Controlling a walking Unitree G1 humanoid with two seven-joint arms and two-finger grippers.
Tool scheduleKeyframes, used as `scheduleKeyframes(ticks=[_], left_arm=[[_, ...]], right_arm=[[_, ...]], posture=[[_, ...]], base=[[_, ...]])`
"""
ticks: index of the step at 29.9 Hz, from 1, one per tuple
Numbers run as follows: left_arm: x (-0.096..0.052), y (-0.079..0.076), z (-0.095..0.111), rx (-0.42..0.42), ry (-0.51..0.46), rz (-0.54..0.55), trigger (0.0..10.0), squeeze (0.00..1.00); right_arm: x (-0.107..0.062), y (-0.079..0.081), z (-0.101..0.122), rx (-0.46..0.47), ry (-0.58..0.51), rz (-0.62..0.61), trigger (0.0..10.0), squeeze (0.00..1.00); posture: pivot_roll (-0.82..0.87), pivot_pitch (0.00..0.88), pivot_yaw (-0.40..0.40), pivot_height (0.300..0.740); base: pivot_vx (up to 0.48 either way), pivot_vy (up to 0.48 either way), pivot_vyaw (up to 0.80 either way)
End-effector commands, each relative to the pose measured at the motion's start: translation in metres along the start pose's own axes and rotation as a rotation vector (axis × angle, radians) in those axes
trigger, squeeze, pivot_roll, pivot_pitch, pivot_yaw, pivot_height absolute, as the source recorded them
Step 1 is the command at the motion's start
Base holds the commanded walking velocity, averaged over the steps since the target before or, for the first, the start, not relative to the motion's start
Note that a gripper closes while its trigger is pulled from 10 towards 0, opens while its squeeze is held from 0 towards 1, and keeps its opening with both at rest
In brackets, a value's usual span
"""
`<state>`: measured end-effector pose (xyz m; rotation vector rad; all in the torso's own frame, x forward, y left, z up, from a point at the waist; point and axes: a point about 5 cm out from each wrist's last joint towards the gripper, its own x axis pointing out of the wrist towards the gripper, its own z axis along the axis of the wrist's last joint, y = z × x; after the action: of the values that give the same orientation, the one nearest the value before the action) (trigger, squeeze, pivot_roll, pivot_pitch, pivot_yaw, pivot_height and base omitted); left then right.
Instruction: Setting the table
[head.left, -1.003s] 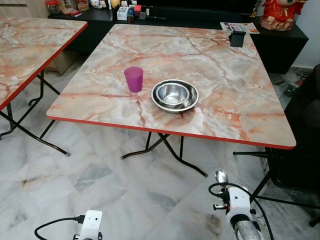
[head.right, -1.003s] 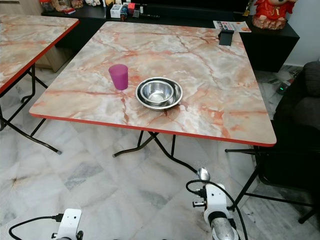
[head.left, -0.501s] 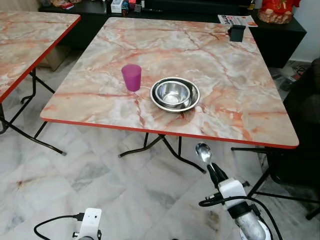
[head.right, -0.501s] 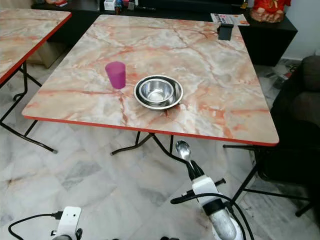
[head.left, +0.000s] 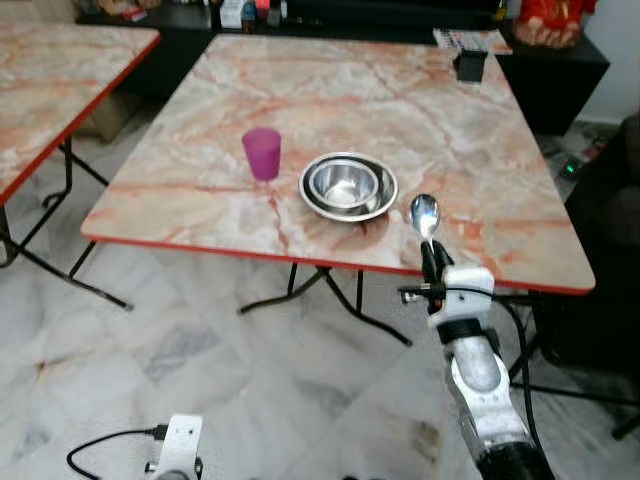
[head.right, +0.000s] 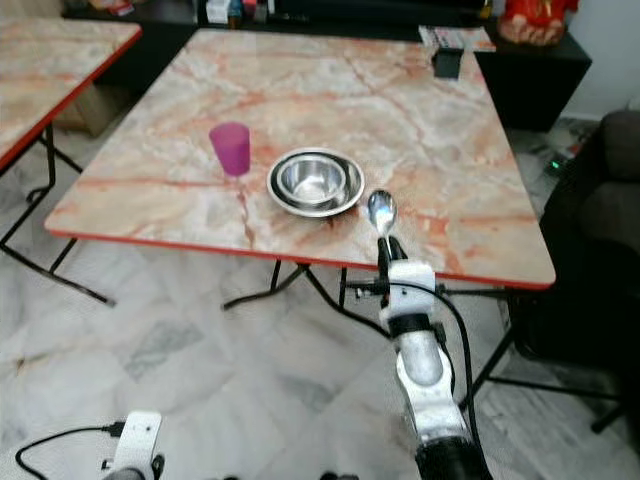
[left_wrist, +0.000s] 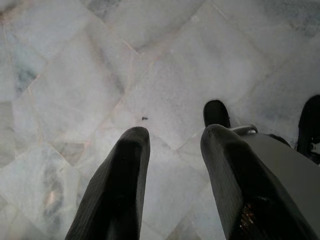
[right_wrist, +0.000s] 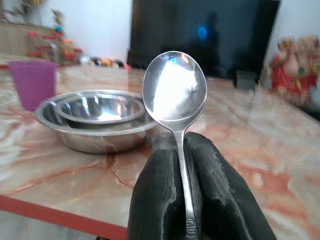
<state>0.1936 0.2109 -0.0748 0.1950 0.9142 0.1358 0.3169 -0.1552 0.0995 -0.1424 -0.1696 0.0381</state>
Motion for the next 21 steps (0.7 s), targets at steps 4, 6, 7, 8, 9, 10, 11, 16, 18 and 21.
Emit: scheduleKeyframes(ticks=[4,6,7,8,9,10,11,16,18,21], left_arm=[[0.001,0.002,0.005,-0.024,-0.013,-0.002,10.0,0.0],[0.001,0.002,0.005,-0.024,-0.015,-0.002,10.0,0.0],[0.001,0.001,0.006,-0.023,-0.017,-0.002,10.0,0.0],[0.001,0.001,0.007,-0.023,-0.019,-0.001,10.0,0.0],[0.001,0.001,0.007,-0.024,-0.02,0.0,10.0,0.0],[0.001,0.001,0.007,-0.024,-0.02,0.0,10.0,0.0],[0.001,0.001,0.007,-0.025,-0.02,0.001,10.0,0.0],[0.001,0.003,0.005,-0.031,-0.017,0.006,10.0,0.0],[0.001,0.003,0.004,-0.032,-0.014,0.008,10.0,0.0],[0.001,0.004,0.004,-0.03,-0.014,0.009,10.0,0.0]], right_arm=[[0.022,-0.015,-0.01,0.091,0.182,-0.163,10.0,0.0],[0.025,-0.016,-0.011,0.079,0.199,-0.17,10.0,0.0],[0.03,-0.018,-0.009,0.068,0.208,-0.182,10.0,0.0],[0.032,-0.018,-0.008,0.064,0.209,-0.187,10.0,0.0],[0.034,-0.018,-0.005,0.068,0.203,-0.187,10.0,0.0],[0.034,-0.018,-0.005,0.068,0.203,-0.187,10.0,0.0],[0.037,-0.017,-0.003,0.069,0.196,-0.179,10.0,0.0],[0.046,-0.007,0.009,0.111,0.143,-0.15,10.0,0.0],[0.047,-0.005,0.01,0.119,0.139,-0.152,10.0,0.0],[0.047,-0.002,0.009,0.121,0.141,-0.15,10.0,0.0]], posture=[[-0.04,0.09,-0.019,0.74],[-0.04,0.083,-0.022,0.74],[-0.03,0.078,-0.025,0.74],[-0.03,0.078,-0.025,0.74],[-0.02,0.073,-0.027,0.74],[-0.02,0.073,-0.027,0.74],[-0.02,0.069,-0.027,0.74],[-0.01,0.058,-0.028,0.74],[-0.01,0.055,-0.028,0.74],[-0.01,0.053,-0.025,0.74]], base=[[0.0,0.0,0.0],[0.0,0.0,0.0],[0.0,0.0,0.0],[0.0,0.0,0.0],[0.0,0.0,0.0],[0.0,0.0,0.0],[0.0,0.0,0.0],[0.0,0.0,0.0],[0.122,0.0,0.0],[0.259,0.0,0.0]])
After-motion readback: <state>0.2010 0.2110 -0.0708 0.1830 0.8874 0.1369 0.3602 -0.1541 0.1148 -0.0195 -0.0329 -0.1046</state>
